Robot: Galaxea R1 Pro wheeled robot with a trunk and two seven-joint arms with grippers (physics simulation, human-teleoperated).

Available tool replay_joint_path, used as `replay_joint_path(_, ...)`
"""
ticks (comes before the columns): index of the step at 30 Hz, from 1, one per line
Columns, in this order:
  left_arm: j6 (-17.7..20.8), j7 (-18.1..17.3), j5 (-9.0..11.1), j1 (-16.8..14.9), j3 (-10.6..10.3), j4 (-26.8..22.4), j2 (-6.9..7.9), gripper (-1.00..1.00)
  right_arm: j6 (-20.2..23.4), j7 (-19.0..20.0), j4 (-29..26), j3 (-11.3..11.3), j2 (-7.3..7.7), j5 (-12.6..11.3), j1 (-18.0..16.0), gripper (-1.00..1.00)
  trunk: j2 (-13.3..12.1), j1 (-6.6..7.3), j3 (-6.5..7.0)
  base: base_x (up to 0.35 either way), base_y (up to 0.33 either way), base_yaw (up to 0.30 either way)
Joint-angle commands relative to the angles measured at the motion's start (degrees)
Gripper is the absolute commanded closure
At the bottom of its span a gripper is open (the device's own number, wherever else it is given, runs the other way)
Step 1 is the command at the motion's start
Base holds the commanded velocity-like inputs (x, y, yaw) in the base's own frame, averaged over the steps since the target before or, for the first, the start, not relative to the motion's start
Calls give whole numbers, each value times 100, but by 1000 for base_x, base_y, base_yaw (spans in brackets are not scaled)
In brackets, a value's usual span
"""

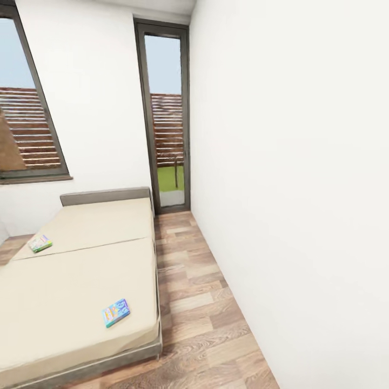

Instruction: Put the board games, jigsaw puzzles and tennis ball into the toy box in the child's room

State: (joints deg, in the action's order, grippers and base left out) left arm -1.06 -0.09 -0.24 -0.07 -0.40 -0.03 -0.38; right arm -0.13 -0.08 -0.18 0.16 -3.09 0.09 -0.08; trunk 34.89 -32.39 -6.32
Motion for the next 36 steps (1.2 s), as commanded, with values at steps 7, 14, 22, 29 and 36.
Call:
replay_joint_path(7, -9, -3, -2, -2, -4, -4, 2, -100, -4, -1, -2, -1, -54, -20, -1, -100, -275, 155, 119, -160, 0, 275)
replay_joint_path(14, -8, 0, -2, -2, -4, 2, 3, -100, -4, -1, -2, 0, -121, -3, -1, -100, -556, 309, 245, -21, 0, 275)
replay_joint_path(22, -8, 0, -2, -1, -4, -1, 3, -100, -12, -1, 0, 2, -130, 0, -1, -100, -877, 485, 388, -2, 0, 275)
replay_joint_path(29, -14, 0, -3, -1, -4, -5, 3, -100, -21, -1, 0, -6, -136, -28, -1, -100, -997, 551, 442, 0, 0, 275)
replay_joint_path(36, -39, 7, -9, -2, -4, -6, 9, -100, -20, -1, -2, -22, -132, -52, -1, -100, -1198, 660, 532, 0, 0, 275)
